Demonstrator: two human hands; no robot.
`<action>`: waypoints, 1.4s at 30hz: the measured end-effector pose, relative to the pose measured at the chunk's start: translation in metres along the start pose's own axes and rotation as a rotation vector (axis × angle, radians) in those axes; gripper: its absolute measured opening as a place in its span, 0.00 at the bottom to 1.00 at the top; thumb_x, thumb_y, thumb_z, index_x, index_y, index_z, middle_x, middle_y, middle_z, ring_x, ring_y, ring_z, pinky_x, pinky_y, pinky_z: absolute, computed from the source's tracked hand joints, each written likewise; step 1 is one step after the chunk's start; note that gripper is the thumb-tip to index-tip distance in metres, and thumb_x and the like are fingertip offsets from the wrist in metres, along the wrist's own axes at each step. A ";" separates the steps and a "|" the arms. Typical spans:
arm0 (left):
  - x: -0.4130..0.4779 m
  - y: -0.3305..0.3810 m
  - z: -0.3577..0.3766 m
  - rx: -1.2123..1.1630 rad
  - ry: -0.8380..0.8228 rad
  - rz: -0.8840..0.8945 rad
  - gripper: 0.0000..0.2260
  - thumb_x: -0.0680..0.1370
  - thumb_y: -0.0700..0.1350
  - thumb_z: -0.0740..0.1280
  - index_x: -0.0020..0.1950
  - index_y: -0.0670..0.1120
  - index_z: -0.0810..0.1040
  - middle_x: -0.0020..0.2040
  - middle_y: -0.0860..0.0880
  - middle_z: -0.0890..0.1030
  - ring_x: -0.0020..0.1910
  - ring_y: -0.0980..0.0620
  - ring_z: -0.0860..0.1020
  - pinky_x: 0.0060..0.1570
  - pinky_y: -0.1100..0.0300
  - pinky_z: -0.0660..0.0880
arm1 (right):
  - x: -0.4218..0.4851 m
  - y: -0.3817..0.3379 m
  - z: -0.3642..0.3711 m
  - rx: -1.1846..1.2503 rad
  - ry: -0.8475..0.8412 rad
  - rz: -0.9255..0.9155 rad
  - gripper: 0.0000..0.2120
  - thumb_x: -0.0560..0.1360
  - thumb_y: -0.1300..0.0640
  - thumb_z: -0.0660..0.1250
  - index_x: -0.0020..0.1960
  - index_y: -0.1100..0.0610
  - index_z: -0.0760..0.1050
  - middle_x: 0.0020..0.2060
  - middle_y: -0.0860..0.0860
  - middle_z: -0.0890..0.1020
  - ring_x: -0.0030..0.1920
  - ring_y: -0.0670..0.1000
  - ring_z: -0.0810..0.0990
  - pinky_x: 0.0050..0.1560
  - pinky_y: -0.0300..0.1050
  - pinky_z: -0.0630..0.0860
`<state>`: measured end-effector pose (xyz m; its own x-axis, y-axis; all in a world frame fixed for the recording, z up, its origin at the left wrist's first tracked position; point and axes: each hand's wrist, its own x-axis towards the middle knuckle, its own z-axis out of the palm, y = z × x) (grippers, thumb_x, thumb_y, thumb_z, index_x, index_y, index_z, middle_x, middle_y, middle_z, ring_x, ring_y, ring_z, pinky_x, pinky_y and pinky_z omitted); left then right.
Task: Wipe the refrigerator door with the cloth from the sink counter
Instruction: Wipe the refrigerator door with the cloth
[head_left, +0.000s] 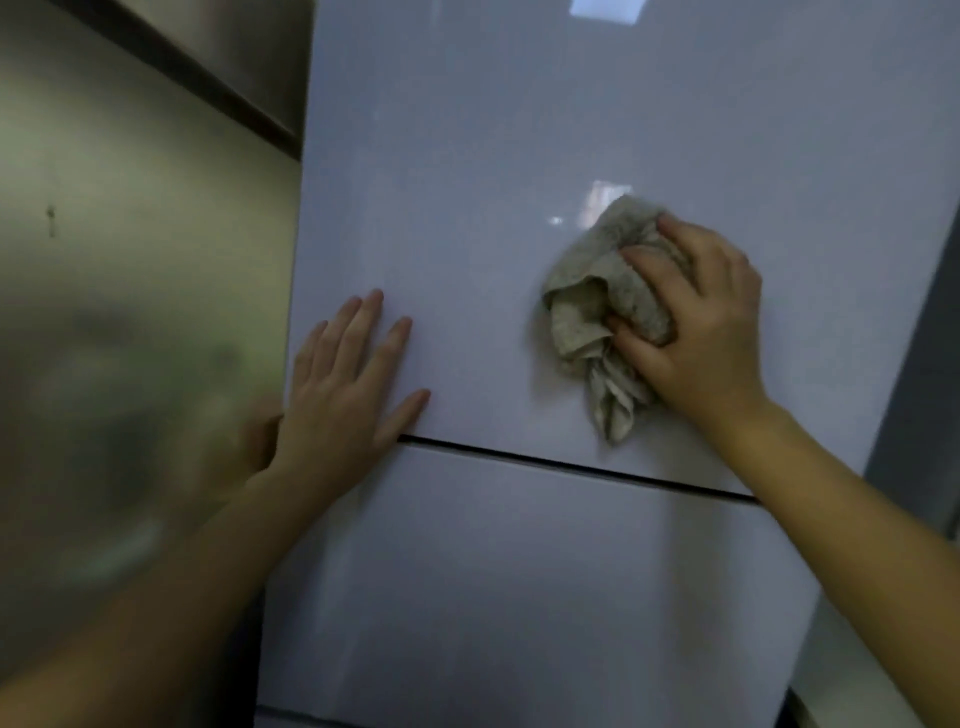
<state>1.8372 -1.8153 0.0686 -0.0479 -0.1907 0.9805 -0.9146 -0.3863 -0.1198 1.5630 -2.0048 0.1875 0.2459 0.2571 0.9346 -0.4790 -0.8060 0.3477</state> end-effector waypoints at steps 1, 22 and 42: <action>0.005 0.004 0.001 0.011 -0.003 0.010 0.28 0.82 0.59 0.61 0.76 0.44 0.69 0.79 0.38 0.65 0.77 0.37 0.65 0.74 0.39 0.64 | -0.012 -0.001 0.000 -0.001 -0.020 -0.041 0.26 0.76 0.42 0.70 0.68 0.56 0.79 0.71 0.60 0.74 0.68 0.65 0.74 0.69 0.59 0.67; 0.100 0.041 -0.002 -0.051 0.043 -0.052 0.26 0.81 0.56 0.63 0.74 0.42 0.71 0.77 0.36 0.67 0.76 0.35 0.65 0.74 0.38 0.62 | 0.014 0.106 -0.055 -0.075 -0.105 -0.038 0.29 0.78 0.41 0.71 0.70 0.60 0.76 0.72 0.63 0.72 0.71 0.65 0.71 0.73 0.64 0.66; 0.097 0.030 -0.022 -0.062 -0.031 0.041 0.22 0.82 0.52 0.64 0.72 0.41 0.72 0.76 0.36 0.68 0.73 0.33 0.69 0.68 0.41 0.66 | -0.157 0.048 -0.094 -0.097 -0.303 0.280 0.22 0.78 0.48 0.68 0.69 0.57 0.75 0.72 0.61 0.72 0.69 0.64 0.72 0.65 0.62 0.72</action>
<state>1.7964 -1.8257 0.1638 -0.0744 -0.2337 0.9695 -0.9351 -0.3215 -0.1493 1.4218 -2.0338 0.0647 0.3246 -0.1443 0.9348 -0.6361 -0.7647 0.1029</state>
